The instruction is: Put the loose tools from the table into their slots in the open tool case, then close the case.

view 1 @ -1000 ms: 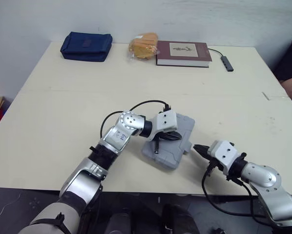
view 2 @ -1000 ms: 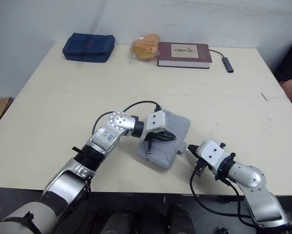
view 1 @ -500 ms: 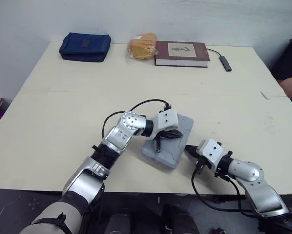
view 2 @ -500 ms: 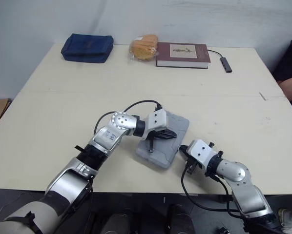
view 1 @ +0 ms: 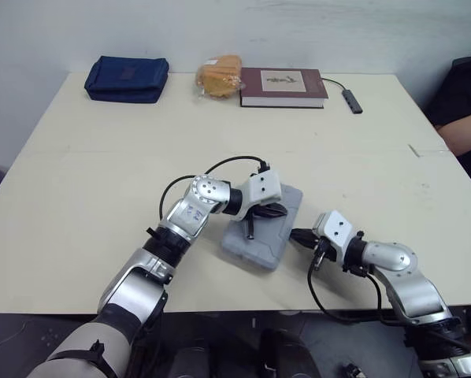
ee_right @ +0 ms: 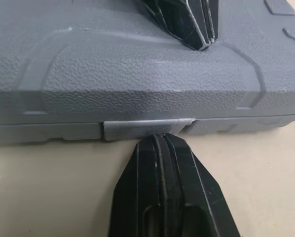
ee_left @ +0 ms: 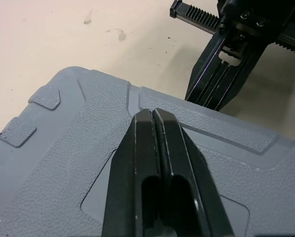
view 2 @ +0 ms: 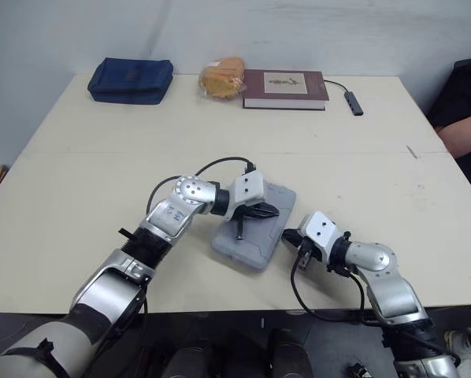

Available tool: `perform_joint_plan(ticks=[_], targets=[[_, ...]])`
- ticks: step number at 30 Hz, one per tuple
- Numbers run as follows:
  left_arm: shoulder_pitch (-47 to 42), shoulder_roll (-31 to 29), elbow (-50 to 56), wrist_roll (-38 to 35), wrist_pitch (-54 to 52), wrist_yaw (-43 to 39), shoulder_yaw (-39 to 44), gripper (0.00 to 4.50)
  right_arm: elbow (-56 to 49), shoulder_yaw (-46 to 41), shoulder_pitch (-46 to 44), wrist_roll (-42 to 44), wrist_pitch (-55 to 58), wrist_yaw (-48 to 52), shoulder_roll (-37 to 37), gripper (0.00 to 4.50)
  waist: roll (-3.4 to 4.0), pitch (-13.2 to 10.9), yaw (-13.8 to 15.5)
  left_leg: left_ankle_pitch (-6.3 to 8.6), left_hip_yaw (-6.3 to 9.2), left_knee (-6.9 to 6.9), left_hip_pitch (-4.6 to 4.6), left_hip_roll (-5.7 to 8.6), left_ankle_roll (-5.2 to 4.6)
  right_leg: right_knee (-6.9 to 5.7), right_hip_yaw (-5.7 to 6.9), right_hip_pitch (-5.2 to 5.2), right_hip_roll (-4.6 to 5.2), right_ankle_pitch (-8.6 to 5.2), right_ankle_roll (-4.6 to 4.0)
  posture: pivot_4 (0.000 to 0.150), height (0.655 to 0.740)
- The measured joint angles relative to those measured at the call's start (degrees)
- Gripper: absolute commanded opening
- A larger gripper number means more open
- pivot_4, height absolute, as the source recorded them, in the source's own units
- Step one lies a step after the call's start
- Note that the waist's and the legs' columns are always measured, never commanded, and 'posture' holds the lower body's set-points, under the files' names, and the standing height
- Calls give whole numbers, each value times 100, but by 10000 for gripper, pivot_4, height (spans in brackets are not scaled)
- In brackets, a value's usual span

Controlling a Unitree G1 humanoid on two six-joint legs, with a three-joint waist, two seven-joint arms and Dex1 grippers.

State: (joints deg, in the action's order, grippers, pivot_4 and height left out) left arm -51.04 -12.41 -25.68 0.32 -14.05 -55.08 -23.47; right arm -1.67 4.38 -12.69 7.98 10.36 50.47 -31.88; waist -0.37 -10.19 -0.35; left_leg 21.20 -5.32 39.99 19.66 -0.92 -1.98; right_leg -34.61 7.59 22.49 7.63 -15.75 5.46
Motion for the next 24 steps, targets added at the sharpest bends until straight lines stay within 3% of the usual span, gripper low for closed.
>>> perform_joint_plan(ticks=[10,18,20,23,24], targets=[[148,-30,48,-116,266,-68,231,0,215,37,-199,-94,-330,294,-145,515,2,-1,-7,8,-8,-6,-13,-10,19,-11,-5,8,5,-10,-17,1500,7400],[831,-419,603,-1114,557,-868,1056,0,-838,-678,840,339,-1161,829,-1059,515,18,-14,55,0,6,3,48,0,9,-15,21,35,-6,-3,-6,1500,7400],[1077,-803,917,-1486,604,-1060,1489,0,-1071,-1186,1299,830,-951,1132,-1417,6734,34,-35,70,0,8,3,51,3,3,-7,17,35,3,1,1,1500,7400],[1289,-1479,1190,-1879,436,-1205,2192,7660,-1394,-2073,1600,1665,-511,1320,-1631,17397,35,-42,46,0,10,3,50,-2,2,-1,18,33,4,7,-3,1500,7400],[1422,-1736,1378,-1955,379,-1289,2300,12909,-1501,-2244,1683,1728,-550,1411,-1765,23339,39,-42,40,1,10,-3,45,-1,4,1,18,31,4,6,-3,1500,7400]])
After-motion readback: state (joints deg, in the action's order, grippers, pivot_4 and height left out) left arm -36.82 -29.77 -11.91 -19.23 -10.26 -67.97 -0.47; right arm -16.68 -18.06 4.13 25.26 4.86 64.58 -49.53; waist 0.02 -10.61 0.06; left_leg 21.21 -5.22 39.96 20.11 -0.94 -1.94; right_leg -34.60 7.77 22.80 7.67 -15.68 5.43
